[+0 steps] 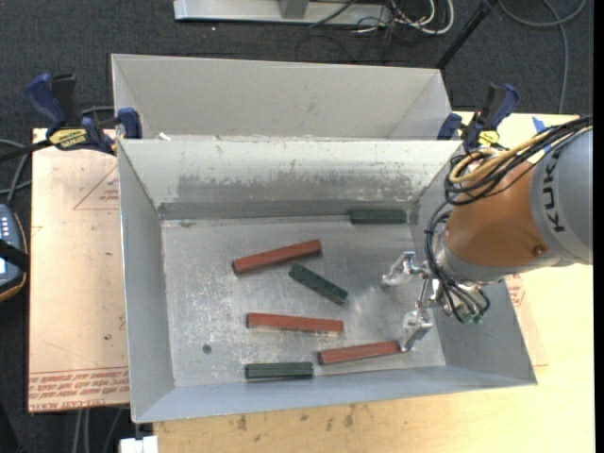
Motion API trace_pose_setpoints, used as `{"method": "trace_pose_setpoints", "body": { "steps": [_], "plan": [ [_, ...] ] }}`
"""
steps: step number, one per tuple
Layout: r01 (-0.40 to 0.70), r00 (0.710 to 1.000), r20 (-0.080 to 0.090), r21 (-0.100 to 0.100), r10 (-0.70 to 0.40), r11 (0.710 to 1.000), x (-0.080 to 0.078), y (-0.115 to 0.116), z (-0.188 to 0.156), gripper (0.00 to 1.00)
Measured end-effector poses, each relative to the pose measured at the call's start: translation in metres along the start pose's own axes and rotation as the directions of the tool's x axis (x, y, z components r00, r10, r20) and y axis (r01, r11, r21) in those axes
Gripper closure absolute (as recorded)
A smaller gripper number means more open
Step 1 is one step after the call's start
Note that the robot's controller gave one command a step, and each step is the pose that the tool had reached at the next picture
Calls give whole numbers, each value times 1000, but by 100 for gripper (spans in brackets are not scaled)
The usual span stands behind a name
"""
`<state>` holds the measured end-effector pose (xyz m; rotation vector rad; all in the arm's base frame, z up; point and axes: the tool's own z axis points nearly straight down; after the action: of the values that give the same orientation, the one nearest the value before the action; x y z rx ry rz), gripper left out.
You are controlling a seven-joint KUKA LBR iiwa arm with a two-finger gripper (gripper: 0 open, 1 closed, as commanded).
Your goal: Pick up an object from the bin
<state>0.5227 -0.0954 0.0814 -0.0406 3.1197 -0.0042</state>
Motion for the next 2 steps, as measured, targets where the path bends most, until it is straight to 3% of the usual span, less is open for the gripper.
{"method": "trace_pose_setpoints", "body": {
  "steps": [1,2],
  "plan": [
    [0,1000,-3,0,0,1000,1,0,0,0],
    [1,1000,-31,-4,-1,1000,21,60,-2,100]
  ]
}}
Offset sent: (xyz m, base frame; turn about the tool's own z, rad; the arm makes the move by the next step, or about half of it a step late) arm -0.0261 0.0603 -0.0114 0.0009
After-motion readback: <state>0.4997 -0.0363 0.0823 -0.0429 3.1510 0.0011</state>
